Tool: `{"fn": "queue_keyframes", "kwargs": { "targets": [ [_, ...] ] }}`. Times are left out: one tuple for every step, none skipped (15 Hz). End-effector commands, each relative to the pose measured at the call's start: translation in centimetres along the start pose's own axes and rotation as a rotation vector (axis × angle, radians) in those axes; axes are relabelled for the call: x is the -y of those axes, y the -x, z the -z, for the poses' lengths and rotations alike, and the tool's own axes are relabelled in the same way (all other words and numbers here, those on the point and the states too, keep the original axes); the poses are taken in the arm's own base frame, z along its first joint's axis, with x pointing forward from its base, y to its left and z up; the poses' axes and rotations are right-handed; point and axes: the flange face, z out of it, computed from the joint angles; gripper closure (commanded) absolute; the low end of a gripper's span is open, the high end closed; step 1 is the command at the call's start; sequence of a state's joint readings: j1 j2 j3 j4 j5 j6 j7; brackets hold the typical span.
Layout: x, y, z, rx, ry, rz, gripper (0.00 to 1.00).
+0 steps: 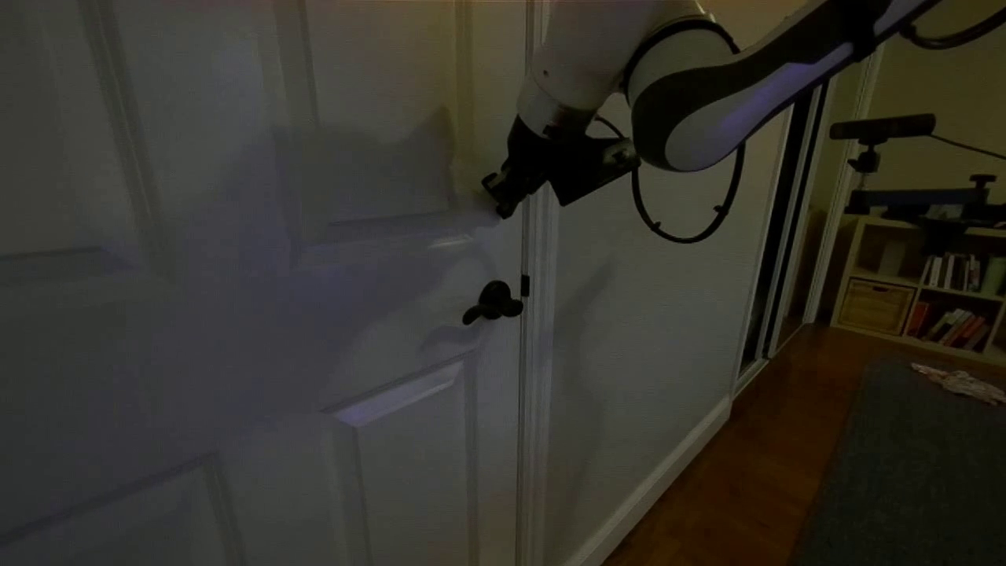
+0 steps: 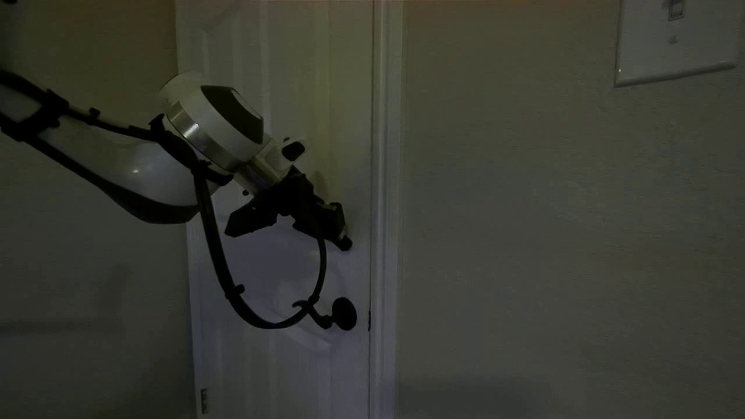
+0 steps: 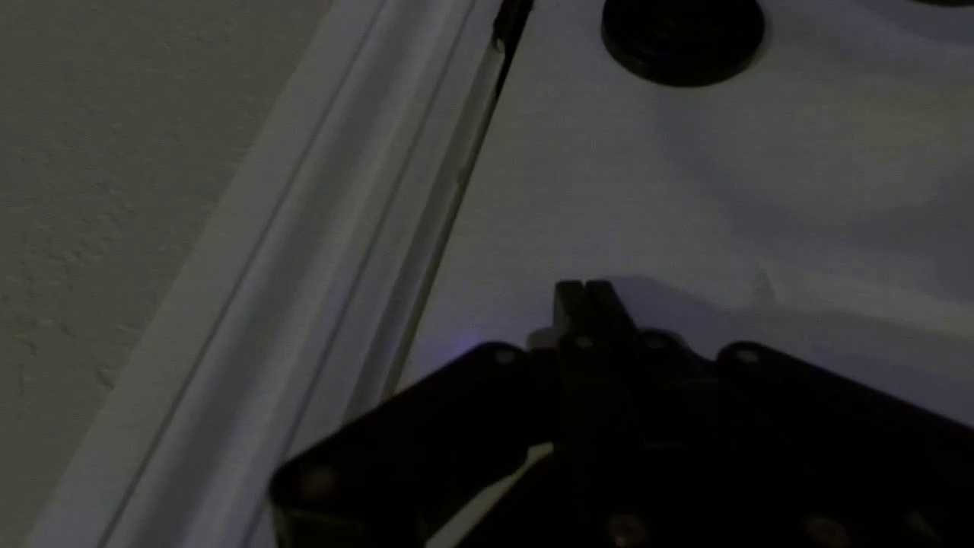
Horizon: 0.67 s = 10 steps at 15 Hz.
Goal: Close the door
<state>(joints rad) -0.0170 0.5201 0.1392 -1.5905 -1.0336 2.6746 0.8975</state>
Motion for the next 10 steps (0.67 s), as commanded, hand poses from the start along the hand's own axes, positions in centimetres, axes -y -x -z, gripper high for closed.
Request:
{"fn": "queue_keyframes", "kwargs": {
  "targets": [
    [0.4, -1.3, -0.5, -0.052, -0.006, 0.04, 0.95],
    [0.4, -1.0, -0.4, -0.039, -0.014, 0.044, 0.95],
    [0.6, -0.3, 0.1, -0.014, -0.024, 0.059, 0.96],
    [0.7, 0.0, 0.2, 0.0, -0.032, 0.072, 0.96],
    [0.9, 1.2, 1.1, 0.043, -0.074, 0.08, 0.94],
    [1.2, 2.0, 1.5, 0.081, -0.092, 0.08, 0.7],
    [1.7, 3.0, 2.2, 0.122, -0.131, 0.088, 0.69],
    [2.2, 3.7, 2.7, 0.161, -0.15, 0.093, 0.66],
    [2.7, 4.7, 3.5, 0.204, -0.172, 0.102, 0.6],
    [3.2, 5.5, 4.0, 0.235, -0.188, 0.105, 0.54]
  ]
}}
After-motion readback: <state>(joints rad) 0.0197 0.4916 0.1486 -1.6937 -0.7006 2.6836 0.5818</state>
